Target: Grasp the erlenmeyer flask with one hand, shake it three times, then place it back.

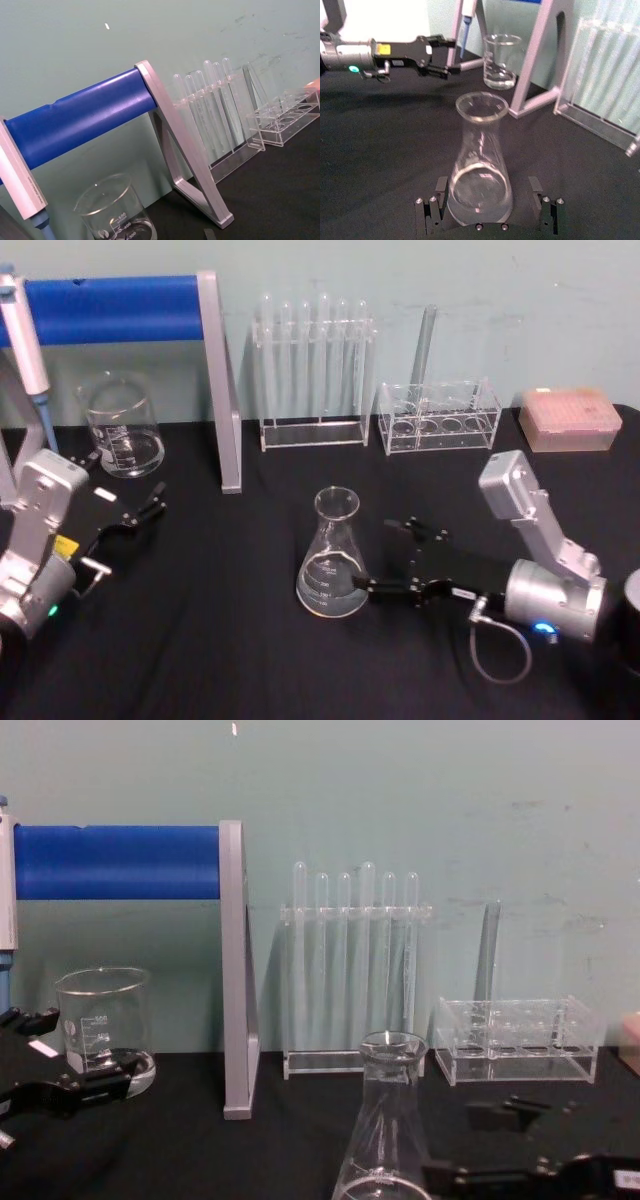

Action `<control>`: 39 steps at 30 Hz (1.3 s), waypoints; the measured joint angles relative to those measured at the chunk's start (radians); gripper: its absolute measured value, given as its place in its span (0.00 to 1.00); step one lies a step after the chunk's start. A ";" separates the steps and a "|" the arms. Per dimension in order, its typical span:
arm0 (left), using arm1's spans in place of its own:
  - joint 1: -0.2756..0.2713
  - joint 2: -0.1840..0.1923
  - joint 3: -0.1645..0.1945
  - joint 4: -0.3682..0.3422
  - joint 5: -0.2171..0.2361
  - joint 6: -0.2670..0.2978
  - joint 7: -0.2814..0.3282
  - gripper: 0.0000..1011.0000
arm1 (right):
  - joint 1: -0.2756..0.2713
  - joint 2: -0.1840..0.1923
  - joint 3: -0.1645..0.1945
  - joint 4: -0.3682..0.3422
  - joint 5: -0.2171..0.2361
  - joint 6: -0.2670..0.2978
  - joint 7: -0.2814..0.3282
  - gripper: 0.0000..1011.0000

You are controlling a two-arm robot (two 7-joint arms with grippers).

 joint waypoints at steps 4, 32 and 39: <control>0.000 0.000 0.000 0.000 0.000 0.000 0.000 0.99 | -0.011 0.030 0.018 -0.015 0.004 0.024 -0.011 0.99; 0.000 0.000 0.000 0.000 0.000 0.000 0.000 0.99 | -0.080 -0.235 0.228 0.016 -0.104 -0.157 -0.514 0.99; 0.000 0.000 0.000 0.000 0.000 0.000 0.000 0.99 | -0.069 -0.267 0.221 0.090 -0.164 -0.142 -0.559 0.99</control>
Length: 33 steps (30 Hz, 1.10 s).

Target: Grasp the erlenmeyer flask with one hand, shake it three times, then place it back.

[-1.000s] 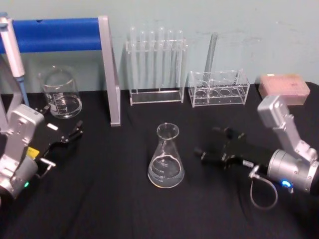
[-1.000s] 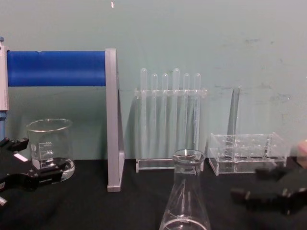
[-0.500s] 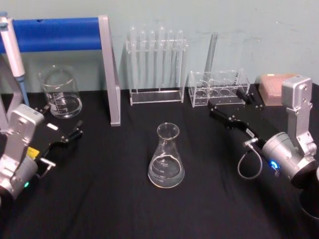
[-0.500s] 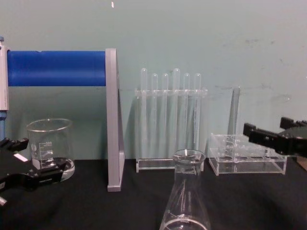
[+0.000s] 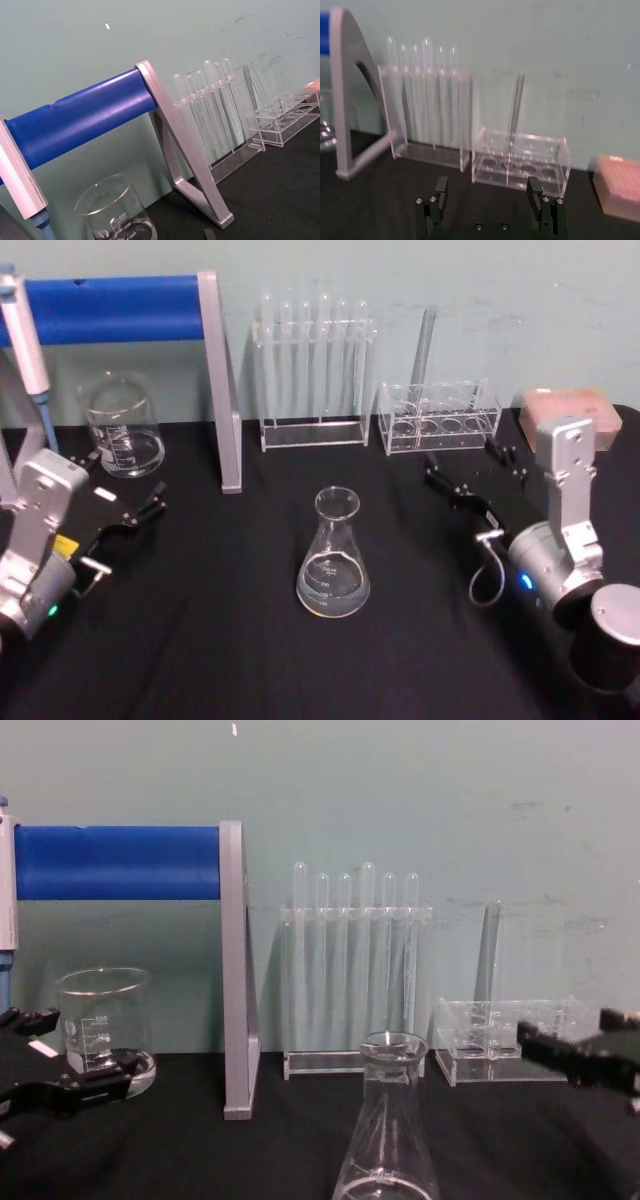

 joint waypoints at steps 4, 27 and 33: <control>0.000 0.000 0.000 0.000 0.000 0.000 0.000 0.99 | 0.007 -0.011 -0.004 0.046 -0.022 0.007 -0.003 0.99; 0.000 0.000 0.000 0.000 0.000 0.000 0.000 0.99 | 0.013 -0.043 0.013 0.102 -0.064 0.018 0.013 0.99; 0.000 0.000 0.000 0.000 0.000 0.000 0.000 0.99 | 0.013 -0.042 0.012 0.102 -0.063 0.019 0.013 0.99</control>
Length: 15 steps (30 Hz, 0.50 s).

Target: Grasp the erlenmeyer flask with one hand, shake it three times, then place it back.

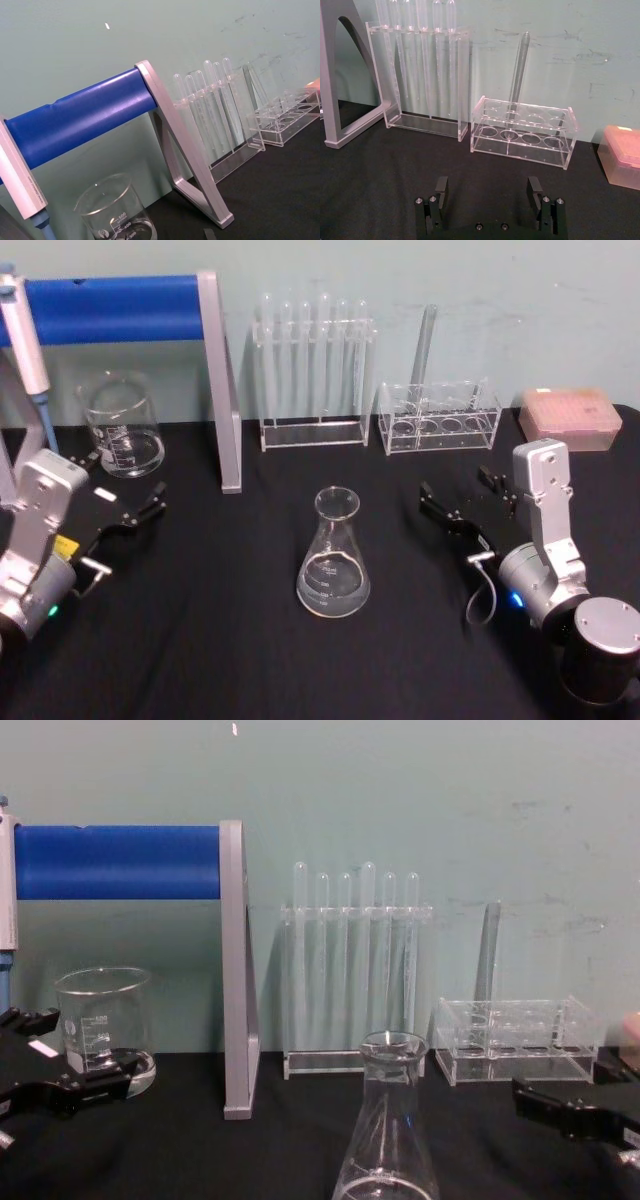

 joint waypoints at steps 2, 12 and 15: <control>0.000 0.000 0.000 0.000 0.000 0.000 0.000 0.99 | 0.000 0.000 0.000 0.000 0.001 0.000 0.000 0.99; 0.000 0.000 0.000 0.000 0.000 0.000 0.000 0.99 | 0.000 0.001 -0.001 0.000 0.004 0.001 -0.001 0.99; 0.000 0.000 0.000 0.000 0.000 0.000 0.000 0.99 | 0.000 0.001 -0.001 0.000 0.004 0.001 -0.001 0.99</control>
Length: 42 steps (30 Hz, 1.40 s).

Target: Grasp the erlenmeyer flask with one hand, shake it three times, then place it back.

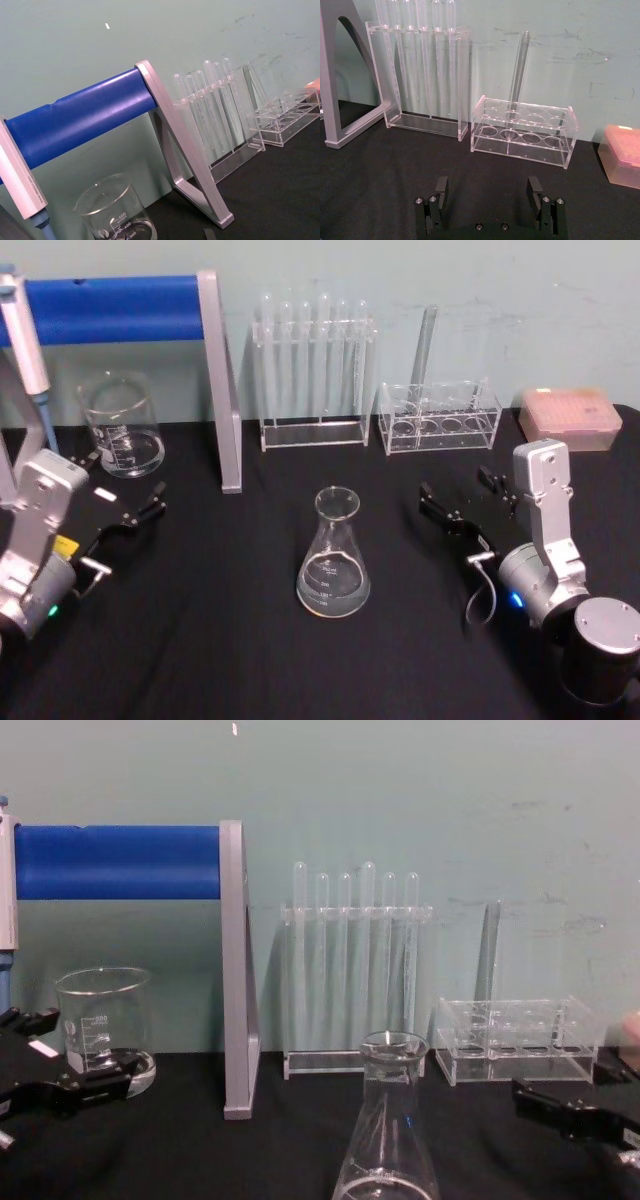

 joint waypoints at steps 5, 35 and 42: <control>0.000 0.000 0.000 0.000 0.000 0.000 0.000 0.99 | 0.000 0.000 0.000 0.000 0.001 0.000 0.000 0.99; 0.000 0.000 0.000 0.000 0.000 0.000 0.000 0.99 | 0.000 0.000 0.000 0.000 0.002 0.000 0.000 0.99; 0.000 0.000 0.000 0.000 0.000 0.000 0.000 0.99 | 0.000 0.000 0.000 0.000 0.002 0.000 0.000 0.99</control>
